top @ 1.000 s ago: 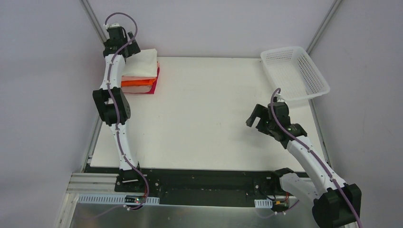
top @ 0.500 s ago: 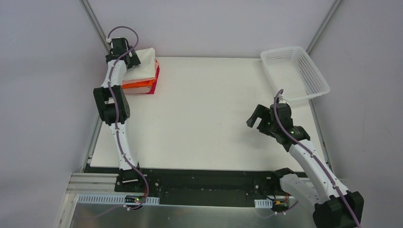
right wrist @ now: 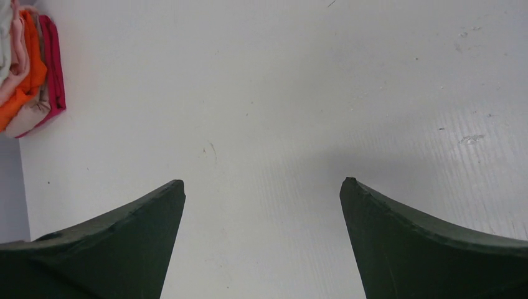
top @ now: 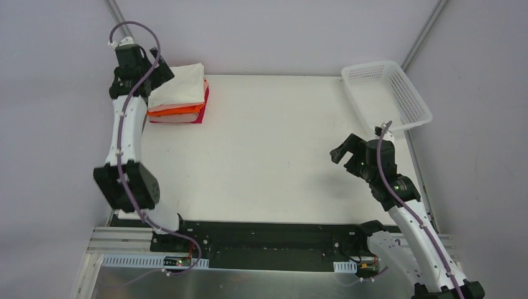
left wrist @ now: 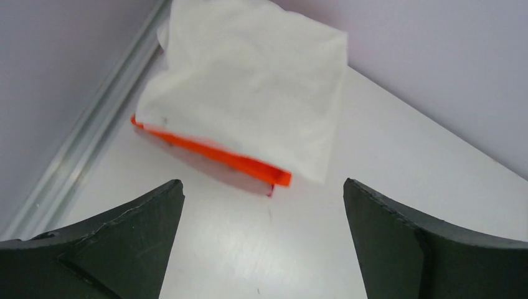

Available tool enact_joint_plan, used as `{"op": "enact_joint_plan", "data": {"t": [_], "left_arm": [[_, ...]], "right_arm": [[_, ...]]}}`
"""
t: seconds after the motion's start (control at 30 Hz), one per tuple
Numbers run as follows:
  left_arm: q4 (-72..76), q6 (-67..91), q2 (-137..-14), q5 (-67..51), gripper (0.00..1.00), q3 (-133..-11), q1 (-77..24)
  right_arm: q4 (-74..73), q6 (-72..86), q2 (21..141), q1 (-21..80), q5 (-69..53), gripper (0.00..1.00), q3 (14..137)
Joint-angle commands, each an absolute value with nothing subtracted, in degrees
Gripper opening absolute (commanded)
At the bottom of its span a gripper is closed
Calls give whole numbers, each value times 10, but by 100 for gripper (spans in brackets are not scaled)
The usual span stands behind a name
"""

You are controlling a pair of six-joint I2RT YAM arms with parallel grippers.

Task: Fold and stack the t-shirts
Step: Reset both arms

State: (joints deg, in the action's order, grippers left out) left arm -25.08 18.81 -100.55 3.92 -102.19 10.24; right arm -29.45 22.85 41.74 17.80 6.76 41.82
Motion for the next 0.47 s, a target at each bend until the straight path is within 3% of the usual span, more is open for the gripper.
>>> {"op": "enact_joint_plan", "data": {"t": [0.0,0.2,0.43], "left_arm": [[-272,285,-820,-42,99,-807,91],[-253,339,-624,134,99,-566,-134],[-254,353,-510,124,99,-483,-173]], "right_arm": [[-297,270,378,174,123,100,411],[-295,289,328,174,163,100,383],[-290,278,284,175,157,100,356]]}}
